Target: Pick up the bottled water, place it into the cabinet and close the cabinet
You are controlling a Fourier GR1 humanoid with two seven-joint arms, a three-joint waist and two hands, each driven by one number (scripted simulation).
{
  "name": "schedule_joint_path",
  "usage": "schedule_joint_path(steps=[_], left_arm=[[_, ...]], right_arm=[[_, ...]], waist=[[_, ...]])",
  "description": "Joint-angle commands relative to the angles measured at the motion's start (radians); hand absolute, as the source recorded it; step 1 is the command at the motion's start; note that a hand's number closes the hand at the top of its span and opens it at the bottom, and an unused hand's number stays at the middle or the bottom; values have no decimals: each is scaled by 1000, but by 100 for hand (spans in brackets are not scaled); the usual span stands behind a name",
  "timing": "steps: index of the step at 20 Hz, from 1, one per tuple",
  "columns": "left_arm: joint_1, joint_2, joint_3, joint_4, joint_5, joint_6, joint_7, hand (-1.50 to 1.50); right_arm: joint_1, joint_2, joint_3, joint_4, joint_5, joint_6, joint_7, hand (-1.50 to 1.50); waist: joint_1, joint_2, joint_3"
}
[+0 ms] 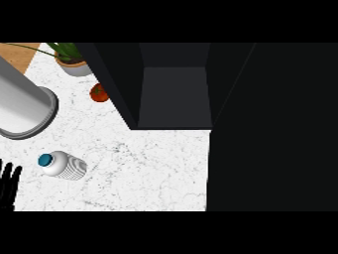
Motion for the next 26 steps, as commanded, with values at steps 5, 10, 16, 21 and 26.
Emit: schedule_joint_path(steps=[5,10,16,21,26], left_arm=[[-175,24,50,314,-1,-29,-65,-150],[-264,61,89,536,27,-101,-123,-150],[-352,108,128,696,71,-165,-139,-150],[-411,103,117,925,2,-207,-328,-150],[-515,175,129,1138,-18,-285,-402,-150]], right_arm=[[-49,-28,-35,-74,-64,-34,116,-150],[32,-27,-28,-43,-63,14,21,-150],[68,-36,-53,27,-48,78,-93,-150],[14,-12,-6,6,5,25,-24,-150],[54,-29,-37,-11,-37,54,-53,-150]], waist=[[2,2,0],[-3,1,0],[-3,0,0],[-3,1,-1],[-8,2,-1]])
